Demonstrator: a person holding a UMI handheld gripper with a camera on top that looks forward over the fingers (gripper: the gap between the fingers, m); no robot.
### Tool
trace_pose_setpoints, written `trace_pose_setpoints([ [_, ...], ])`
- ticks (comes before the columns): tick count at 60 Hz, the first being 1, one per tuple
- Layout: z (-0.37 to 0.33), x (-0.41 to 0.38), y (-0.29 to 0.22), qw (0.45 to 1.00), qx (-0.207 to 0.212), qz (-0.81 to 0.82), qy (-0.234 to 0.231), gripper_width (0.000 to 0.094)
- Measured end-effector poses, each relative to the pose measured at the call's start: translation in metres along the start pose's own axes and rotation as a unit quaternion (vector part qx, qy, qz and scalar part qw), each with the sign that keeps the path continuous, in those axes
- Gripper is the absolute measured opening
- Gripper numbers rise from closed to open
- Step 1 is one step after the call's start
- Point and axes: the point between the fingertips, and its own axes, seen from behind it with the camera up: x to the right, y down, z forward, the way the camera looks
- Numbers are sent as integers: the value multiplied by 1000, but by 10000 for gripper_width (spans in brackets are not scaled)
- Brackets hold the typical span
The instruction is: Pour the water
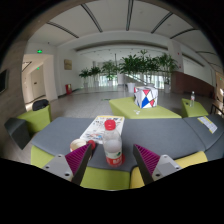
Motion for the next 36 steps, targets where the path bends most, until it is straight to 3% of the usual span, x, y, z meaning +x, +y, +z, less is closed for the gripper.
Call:
trace_pose_setpoints([
  [18,-151,2,15,999,14,-23,24,858],
  [36,-227,9,27,999,29,-36,30,858],
])
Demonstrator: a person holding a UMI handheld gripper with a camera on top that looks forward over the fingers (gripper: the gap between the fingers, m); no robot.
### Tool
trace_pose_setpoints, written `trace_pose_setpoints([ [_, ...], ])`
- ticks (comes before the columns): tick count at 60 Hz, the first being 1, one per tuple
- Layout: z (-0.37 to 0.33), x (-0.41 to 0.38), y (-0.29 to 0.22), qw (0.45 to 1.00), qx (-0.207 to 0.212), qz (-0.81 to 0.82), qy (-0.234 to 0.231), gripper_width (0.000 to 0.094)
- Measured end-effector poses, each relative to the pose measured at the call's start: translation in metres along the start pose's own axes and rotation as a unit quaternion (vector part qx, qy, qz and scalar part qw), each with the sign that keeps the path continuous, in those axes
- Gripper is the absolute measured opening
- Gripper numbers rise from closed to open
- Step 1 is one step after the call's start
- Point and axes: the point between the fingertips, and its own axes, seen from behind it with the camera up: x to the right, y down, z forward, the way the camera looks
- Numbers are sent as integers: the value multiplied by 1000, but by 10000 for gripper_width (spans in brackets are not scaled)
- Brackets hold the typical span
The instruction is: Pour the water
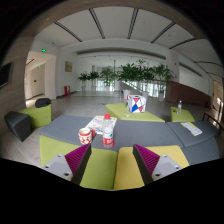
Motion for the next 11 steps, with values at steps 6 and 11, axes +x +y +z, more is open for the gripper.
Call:
trace_pose_setpoints([
  [6,-12,3,5,1000,5,0,3,848],
  [11,-12,6,9,1000,6,-4,11,857],
])
